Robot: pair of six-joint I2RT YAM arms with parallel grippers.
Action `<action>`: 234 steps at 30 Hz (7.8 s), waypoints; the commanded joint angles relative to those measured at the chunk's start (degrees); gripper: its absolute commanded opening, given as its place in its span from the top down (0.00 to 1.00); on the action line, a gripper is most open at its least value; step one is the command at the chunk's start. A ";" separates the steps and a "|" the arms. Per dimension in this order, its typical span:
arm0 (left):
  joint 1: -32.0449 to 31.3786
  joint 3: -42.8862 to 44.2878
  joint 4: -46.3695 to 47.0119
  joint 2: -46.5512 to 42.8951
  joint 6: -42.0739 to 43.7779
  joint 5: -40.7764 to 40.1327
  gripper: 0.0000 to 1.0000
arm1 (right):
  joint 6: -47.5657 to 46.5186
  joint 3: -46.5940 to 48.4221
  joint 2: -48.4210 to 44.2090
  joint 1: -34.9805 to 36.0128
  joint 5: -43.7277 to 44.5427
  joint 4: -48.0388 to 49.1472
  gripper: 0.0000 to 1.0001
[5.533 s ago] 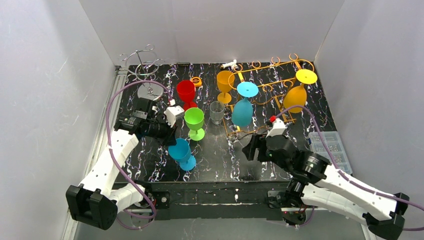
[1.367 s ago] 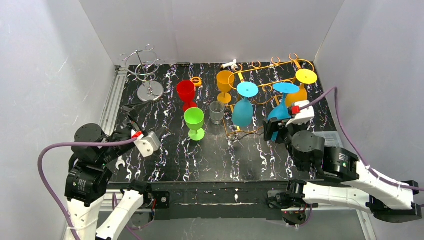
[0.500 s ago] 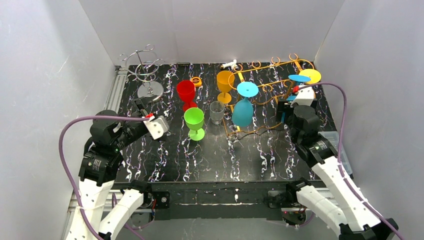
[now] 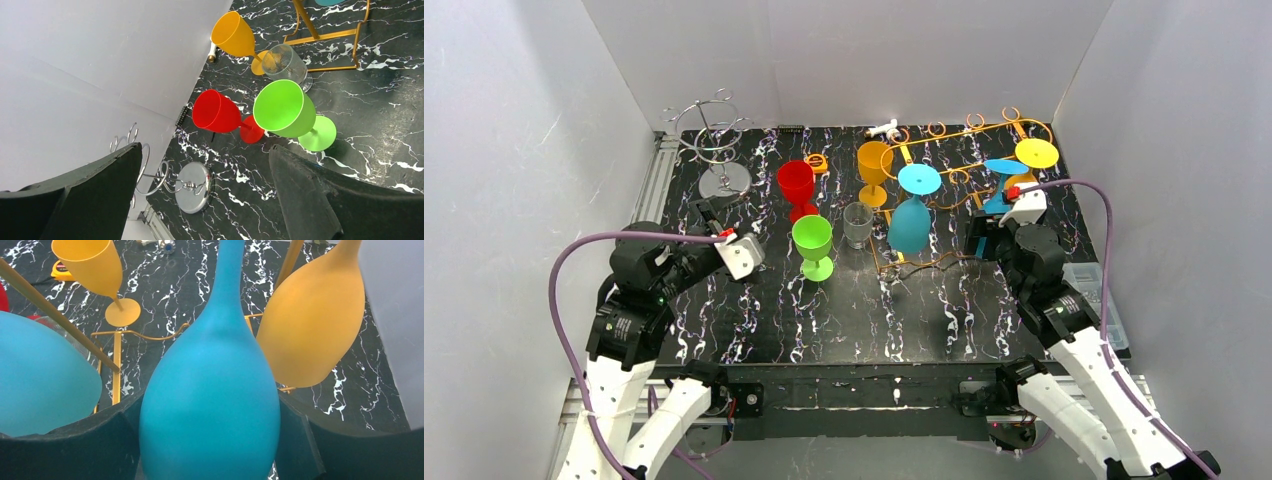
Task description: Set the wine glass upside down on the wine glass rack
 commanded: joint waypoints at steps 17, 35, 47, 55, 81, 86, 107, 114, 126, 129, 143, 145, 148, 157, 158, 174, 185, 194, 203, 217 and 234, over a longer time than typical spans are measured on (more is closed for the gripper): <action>-0.03 -1.95 -0.64 -2.39 0.68 0.50 0.02 | 2.75 -3.69 3.58 -0.12 -3.07 9.96 0.04; -0.09 -0.60 -0.98 -1.70 -1.93 0.67 0.02 | 8.92 -3.20 1.23 -0.08 -6.18 2.40 0.07; -0.05 0.00 -2.23 -1.24 -2.76 2.32 0.02 | 26.37 -9.10 1.50 -0.03 -2.17 -4.59 0.15; -0.04 -0.37 -3.82 -2.41 -1.51 1.96 0.02 | 39.81 -17.13 -0.06 -0.03 1.99 7.55 0.23; -0.05 0.11 -5.24 -3.00 -0.90 1.85 0.02 | 50.95 -27.52 16.67 -0.12 12.97 41.15 0.43; -0.05 0.18 -6.00 -3.15 -0.57 1.87 0.02 | 52.24 -27.31 20.78 -0.11 13.79 46.30 0.54; -0.03 3.09 -7.61 -3.01 -1.01 2.65 0.02 | 50.35 -25.42 -6.13 -0.09 7.63 26.87 0.99; -0.06 4.74 -8.53 -2.42 -4.43 4.79 0.02 | 49.41 -20.16 -21.21 0.05 1.37 5.40 0.99; -0.07 5.79 -10.21 -0.83 -17.73 12.71 0.11 | 46.49 -1.57 -31.79 -2.71 -8.42 -26.21 0.99; -0.07 6.08 -11.06 0.12 -19.93 15.61 0.11 | 45.53 4.01 -31.33 -6.54 -15.54 -30.36 0.99; -1.06 7.94 1.81 10.26 -40.14 25.41 0.02 | 43.15 12.15 -27.00 -22.24 -57.57 -18.68 0.99; -3.36 9.23 2.35 13.04 -41.98 25.16 0.02 | 44.30 12.35 -26.92 -23.96 -61.15 -16.41 0.99; -9.21 10.58 2.37 16.49 -41.63 22.13 0.02 | 47.31 12.73 -26.73 -26.67 -65.03 -11.10 0.99; -21.02 12.17 8.11 22.16 -43.88 12.07 0.02 | 57.96 12.03 -25.46 -33.12 -68.87 4.41 0.99; -21.71 12.12 9.54 22.45 -43.85 10.66 0.02 | 59.19 11.63 -25.44 -33.67 -69.06 5.78 0.99; -32.49 27.46 17.96 35.09 -34.44 2.92 0.23 | 62.57 10.90 -23.72 -35.94 -69.31 10.92 0.99; -35.00 31.66 17.14 38.21 -32.53 -2.38 0.68 | 66.40 9.16 -25.67 -37.74 -70.55 14.55 0.99; -35.35 38.21 17.53 42.02 -31.35 -4.39 1.00 | 58.59 10.85 -26.25 -35.00 -71.20 1.01 0.63; -35.41 36.71 17.88 35.00 -17.59 -0.86 1.00 | 29.48 28.04 -13.43 -20.69 -68.18 -31.14 0.02; -39.64 20.82 14.67 20.27 7.36 6.83 1.00 | 30.01 29.03 -1.15 -14.55 -77.42 -10.34 0.02; -43.78 22.96 20.60 27.80 16.20 4.67 1.00 | 28.05 22.83 3.53 -11.44 -78.96 2.92 0.02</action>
